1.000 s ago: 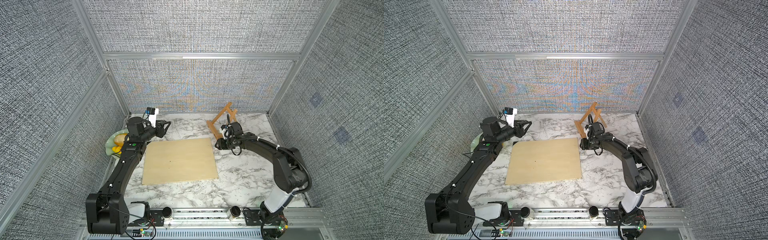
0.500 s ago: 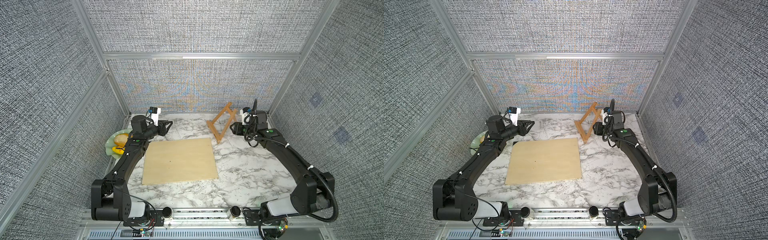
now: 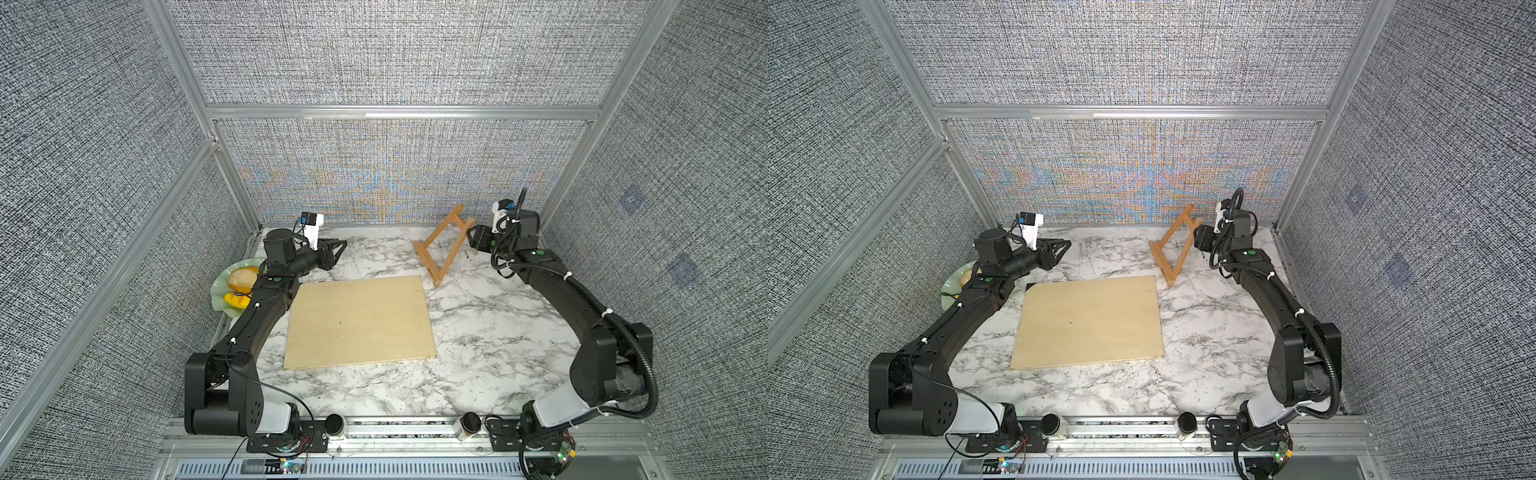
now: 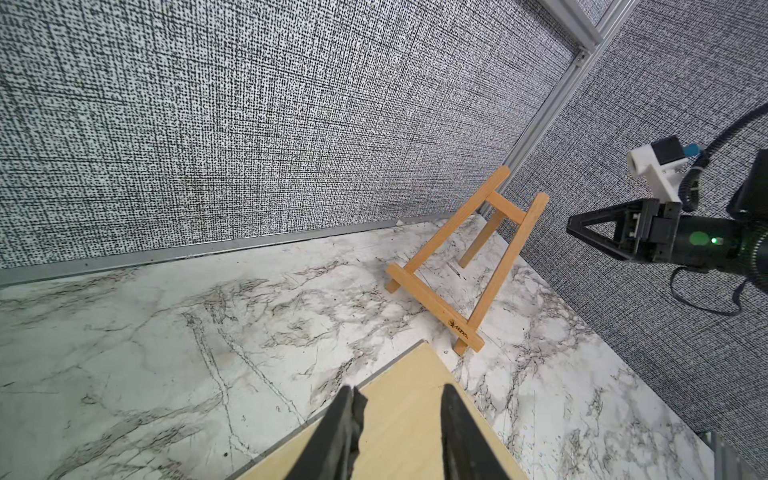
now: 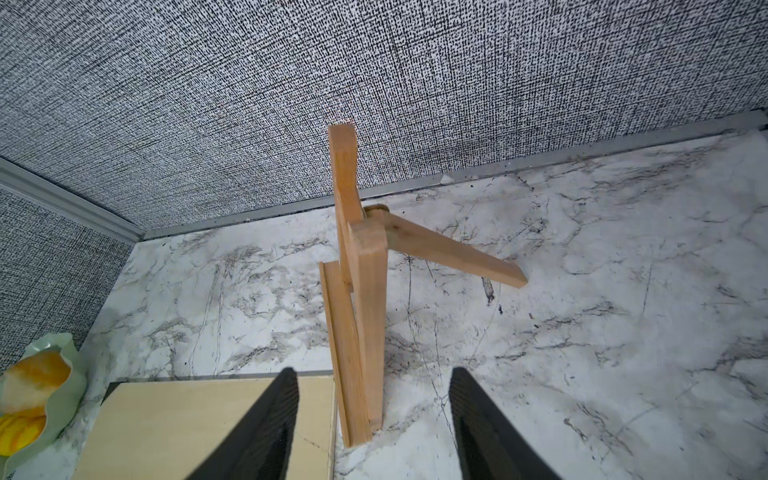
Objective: Disassemble the easel
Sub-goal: Pick up the easel at the center of the board.
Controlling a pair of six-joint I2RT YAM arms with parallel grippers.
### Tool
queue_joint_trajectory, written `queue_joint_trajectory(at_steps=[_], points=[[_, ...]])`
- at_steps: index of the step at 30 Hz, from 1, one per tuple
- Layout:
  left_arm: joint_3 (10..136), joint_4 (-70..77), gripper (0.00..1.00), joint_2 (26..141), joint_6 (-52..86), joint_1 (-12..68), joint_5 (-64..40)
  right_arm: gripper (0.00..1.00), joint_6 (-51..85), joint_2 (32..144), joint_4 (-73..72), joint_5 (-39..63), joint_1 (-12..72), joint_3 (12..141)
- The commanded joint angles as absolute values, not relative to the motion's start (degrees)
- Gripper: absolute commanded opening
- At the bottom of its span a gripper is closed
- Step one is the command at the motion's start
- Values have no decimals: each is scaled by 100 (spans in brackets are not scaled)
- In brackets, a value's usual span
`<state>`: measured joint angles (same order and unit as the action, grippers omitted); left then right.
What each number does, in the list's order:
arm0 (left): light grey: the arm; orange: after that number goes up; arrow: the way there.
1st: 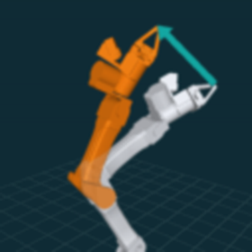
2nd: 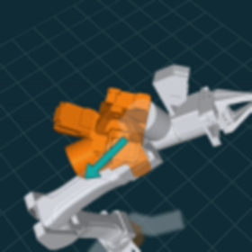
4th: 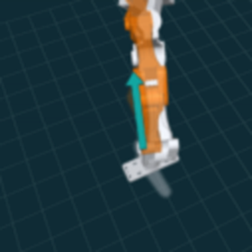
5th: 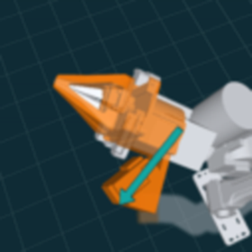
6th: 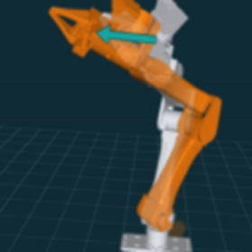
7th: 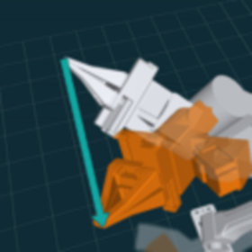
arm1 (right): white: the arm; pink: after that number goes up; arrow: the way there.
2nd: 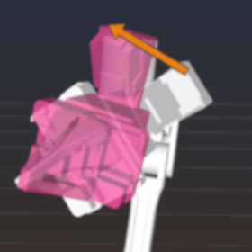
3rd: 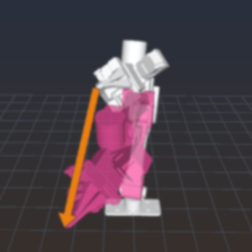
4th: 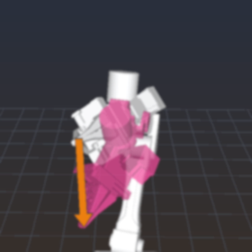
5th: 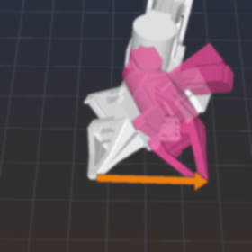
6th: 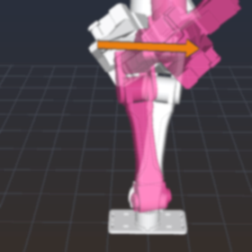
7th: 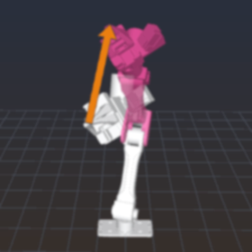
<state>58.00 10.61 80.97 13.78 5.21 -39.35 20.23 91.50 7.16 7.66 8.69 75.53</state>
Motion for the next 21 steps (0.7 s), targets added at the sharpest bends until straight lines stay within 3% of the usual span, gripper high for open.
queue_joint_trajectory(at_steps=[1, 21], points=[[5845, 1261, 36, 8110, 1382, 511, -4052, 61, 2109, 9294, 407, 526, 873, 7708], [5886, 1214, 35, 8145, 1344, 514, -4025, 58, 2273, 10075, 44, 839, 856, 8187]])
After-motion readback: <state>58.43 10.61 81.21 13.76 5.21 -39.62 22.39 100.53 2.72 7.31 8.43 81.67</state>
